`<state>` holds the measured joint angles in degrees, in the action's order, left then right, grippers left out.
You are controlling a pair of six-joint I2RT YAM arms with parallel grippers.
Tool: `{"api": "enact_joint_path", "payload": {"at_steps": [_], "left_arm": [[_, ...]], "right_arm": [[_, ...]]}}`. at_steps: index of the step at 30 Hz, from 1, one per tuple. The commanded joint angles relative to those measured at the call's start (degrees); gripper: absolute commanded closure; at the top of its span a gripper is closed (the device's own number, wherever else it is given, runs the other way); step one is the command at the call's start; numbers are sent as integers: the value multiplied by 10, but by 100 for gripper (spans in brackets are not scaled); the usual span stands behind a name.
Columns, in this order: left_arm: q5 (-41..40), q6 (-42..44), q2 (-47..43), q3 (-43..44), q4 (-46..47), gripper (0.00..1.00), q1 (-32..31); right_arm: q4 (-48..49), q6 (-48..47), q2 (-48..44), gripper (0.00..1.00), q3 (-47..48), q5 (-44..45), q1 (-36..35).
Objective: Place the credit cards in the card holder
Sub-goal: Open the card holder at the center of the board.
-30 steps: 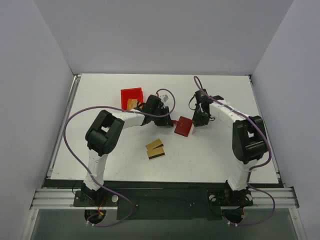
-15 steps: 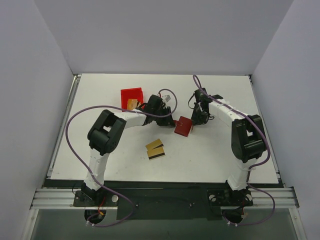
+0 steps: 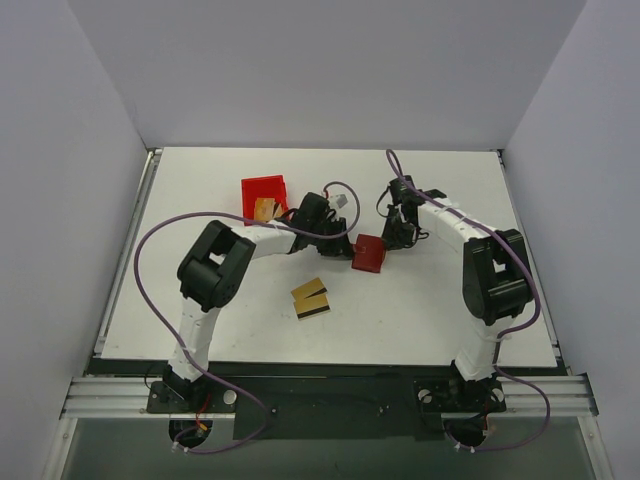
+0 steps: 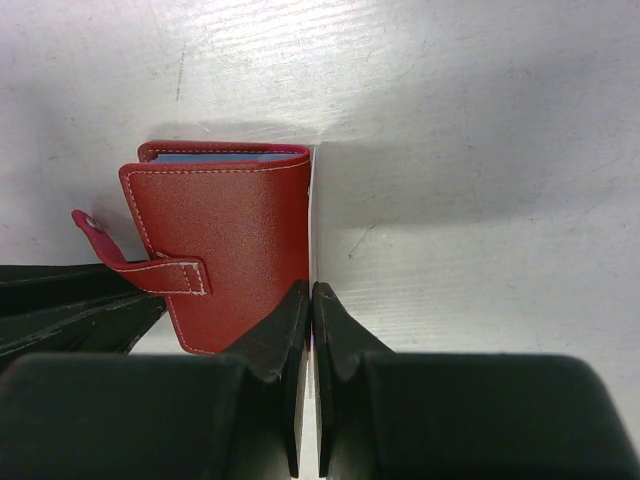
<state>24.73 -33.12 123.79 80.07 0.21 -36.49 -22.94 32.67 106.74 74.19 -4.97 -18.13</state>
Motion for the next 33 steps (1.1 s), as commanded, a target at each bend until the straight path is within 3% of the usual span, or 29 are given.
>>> {"api": "enact_joint_path", "payload": {"at_steps": [1,19,27,33], "left_arm": [[19,12,-23,-11,20,70,-6],[29,18,-101,-21,16,70,-7],[35,18,-90,-15,21,70,-17],[33,17,-60,3,23,70,-33]], "right_arm": [[1,-4,11,100,8,-18,-8],[39,6,22,100,1,-77,-36],[87,22,22,100,-27,-135,-29],[85,20,2,100,-58,-101,-19]]}}
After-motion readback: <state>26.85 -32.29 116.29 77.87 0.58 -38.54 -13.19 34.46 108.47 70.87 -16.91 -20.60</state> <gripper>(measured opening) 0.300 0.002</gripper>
